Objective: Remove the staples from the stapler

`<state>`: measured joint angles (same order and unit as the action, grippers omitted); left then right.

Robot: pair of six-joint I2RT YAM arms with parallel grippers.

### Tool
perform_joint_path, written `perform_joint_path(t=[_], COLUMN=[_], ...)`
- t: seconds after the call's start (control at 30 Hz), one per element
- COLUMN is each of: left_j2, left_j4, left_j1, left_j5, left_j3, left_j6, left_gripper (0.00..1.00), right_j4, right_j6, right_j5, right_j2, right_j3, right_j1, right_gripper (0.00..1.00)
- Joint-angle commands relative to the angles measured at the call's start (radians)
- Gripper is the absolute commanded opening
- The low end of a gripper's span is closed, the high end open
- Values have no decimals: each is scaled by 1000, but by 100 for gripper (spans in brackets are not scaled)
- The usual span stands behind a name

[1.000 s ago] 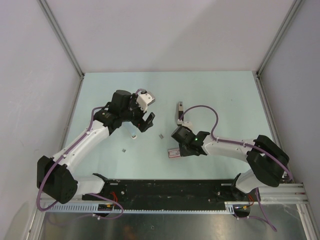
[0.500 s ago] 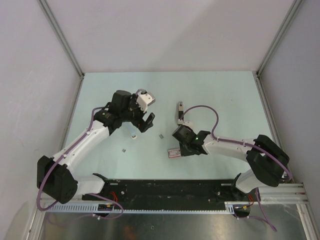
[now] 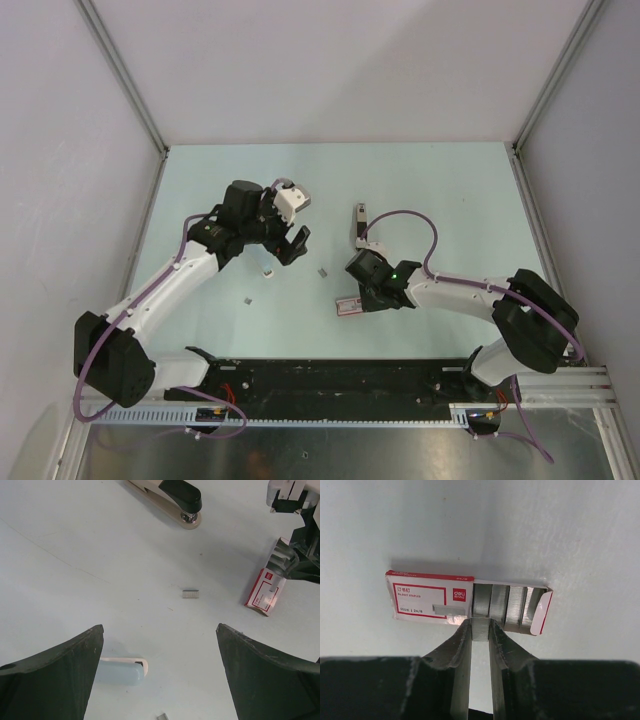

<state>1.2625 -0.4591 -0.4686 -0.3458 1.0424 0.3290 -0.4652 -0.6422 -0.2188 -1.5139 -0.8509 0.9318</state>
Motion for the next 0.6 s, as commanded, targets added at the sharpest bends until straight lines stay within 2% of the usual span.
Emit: perform_joint_path(t=[0.0,0.57], left_j2=[-29,-29], left_j4=[4,-12], left_j1=[7,7], left_j5=[-35,-50], left_j3=[-2,14], left_j6=[-16,-13], left_gripper=[99,99], right_j4=[11,12], right_j6=[4,1], right_j5=[2,30], right_j2=[-4,-13], right_j3=[1,1], right_j1=[1,-11], right_gripper=[18,31])
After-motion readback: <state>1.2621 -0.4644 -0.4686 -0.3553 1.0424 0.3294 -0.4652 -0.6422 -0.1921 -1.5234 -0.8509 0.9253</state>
